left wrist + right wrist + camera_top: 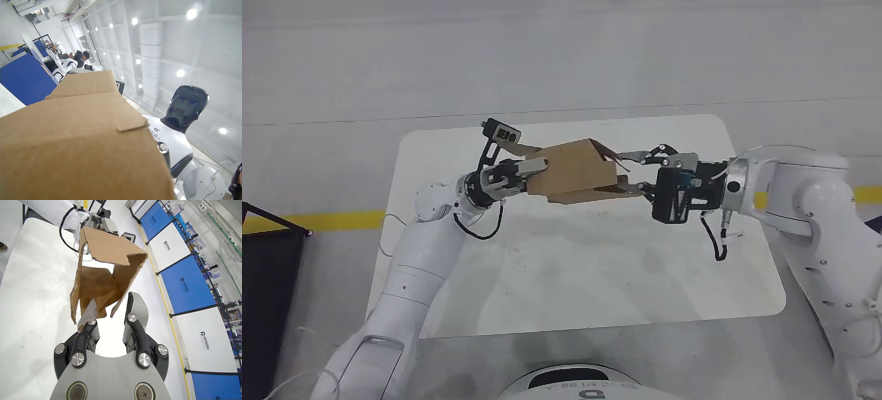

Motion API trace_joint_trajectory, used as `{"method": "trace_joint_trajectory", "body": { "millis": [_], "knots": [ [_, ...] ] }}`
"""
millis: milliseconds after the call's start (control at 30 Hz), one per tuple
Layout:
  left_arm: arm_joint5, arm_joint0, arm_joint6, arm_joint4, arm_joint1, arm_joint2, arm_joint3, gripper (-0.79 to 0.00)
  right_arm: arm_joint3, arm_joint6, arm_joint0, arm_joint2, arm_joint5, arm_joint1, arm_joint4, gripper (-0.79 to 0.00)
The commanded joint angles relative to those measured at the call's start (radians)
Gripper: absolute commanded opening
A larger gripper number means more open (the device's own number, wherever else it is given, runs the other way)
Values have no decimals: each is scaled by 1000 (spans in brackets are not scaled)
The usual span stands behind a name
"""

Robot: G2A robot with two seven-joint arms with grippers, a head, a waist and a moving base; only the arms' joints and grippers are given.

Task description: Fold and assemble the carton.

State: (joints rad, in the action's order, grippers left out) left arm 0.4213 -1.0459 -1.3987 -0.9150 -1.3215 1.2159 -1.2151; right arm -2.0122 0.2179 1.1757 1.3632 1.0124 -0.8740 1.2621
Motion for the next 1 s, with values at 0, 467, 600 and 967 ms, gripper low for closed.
{"method": "trace_joint_trajectory", "body": {
  "millis": [0, 467, 600, 967],
  "knots": [
    [-1, -2, -1, 1, 0, 2, -3, -785, -2, -10, 5, 9, -5, 1, 3, -406],
    [4, -12, 4, 14, 0, 4, -6, -785, -46, -140, 24, 6, -57, 0, 121, -496],
    [2, -15, 2, 13, 0, 7, -9, -785, -52, -164, 22, -5, -55, 0, 153, -493],
    [-5, -15, -5, 15, 0, 6, -10, -785, -51, -189, -15, -71, -52, -8, 173, -489]
  ]
}}
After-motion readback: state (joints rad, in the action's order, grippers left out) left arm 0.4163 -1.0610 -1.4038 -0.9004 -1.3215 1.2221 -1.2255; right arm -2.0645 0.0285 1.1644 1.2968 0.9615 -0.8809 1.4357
